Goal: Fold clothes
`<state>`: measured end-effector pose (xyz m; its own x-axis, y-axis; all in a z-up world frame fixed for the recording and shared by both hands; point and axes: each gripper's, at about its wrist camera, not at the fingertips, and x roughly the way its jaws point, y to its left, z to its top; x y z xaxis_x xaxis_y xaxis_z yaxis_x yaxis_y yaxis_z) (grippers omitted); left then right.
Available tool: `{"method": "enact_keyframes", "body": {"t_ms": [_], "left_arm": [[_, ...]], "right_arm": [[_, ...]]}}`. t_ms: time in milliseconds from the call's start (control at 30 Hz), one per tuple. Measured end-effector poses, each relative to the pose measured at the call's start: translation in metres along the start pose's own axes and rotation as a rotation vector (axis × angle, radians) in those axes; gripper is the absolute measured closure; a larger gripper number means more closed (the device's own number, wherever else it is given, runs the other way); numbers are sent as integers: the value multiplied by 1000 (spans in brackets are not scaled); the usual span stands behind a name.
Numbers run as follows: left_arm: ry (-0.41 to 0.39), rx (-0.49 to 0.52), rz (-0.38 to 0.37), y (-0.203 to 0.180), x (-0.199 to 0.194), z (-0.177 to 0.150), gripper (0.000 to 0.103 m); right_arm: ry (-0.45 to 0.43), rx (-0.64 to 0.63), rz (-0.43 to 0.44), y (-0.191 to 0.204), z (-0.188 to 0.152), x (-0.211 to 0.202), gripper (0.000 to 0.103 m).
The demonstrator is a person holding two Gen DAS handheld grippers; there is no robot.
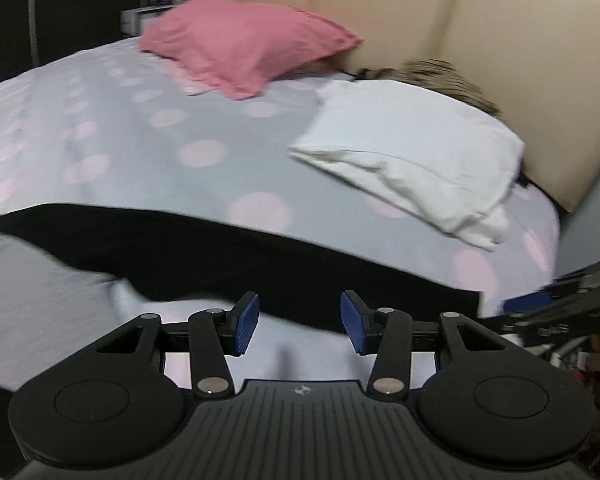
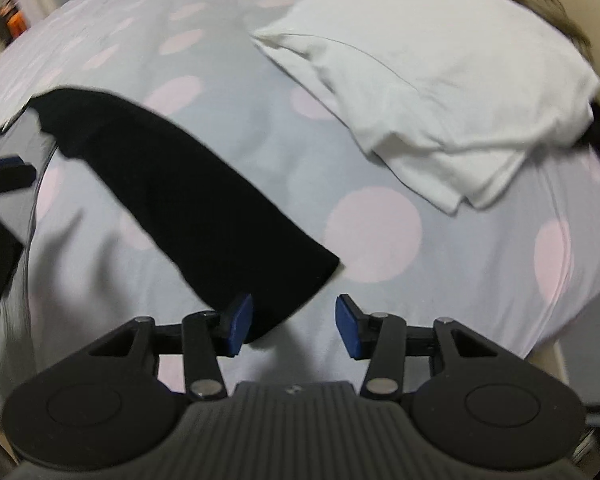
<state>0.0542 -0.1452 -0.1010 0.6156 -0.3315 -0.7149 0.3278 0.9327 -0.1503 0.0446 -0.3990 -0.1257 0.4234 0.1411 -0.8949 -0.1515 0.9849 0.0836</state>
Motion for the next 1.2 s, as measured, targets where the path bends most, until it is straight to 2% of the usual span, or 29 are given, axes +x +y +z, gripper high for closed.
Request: {"method": "enact_keyframes", "body": {"t_ms": [133, 267, 367, 400, 500, 567, 700, 767, 833, 967, 1200], "left_arm": [[22, 2, -35, -18, 18, -3, 60], [33, -10, -45, -24, 29, 0, 60], [31, -48, -66, -19, 28, 2, 60], [33, -61, -72, -16, 26, 2, 59], [35, -120, -98, -4, 18, 2, 60], [36, -216, -149, 10, 10, 3, 60], [26, -499, -324, 50, -10, -2, 60], [8, -603, -379, 68, -22, -6, 60], [6, -631, -382, 78, -30, -8, 60], [26, -620, -354, 86, -35, -11, 59], [58, -631, -410, 83, -36, -15, 59]], "right_arm": [[-19, 98, -6, -12, 5, 10, 53], [-52, 76, -26, -12, 4, 21, 55], [-40, 25, 19, -6, 4, 24, 92], [-49, 4, 31, -2, 6, 21, 95], [-107, -86, 49, 18, 13, 4, 96], [-179, -201, 61, 42, 15, -15, 96], [-320, -492, 78, 95, 6, -50, 96], [-350, -614, 63, 118, -3, -56, 96], [-353, -701, 51, 135, -12, -55, 96], [-349, -828, 35, 160, -26, -53, 96], [-403, -966, 4, 195, -40, -70, 96]]}}
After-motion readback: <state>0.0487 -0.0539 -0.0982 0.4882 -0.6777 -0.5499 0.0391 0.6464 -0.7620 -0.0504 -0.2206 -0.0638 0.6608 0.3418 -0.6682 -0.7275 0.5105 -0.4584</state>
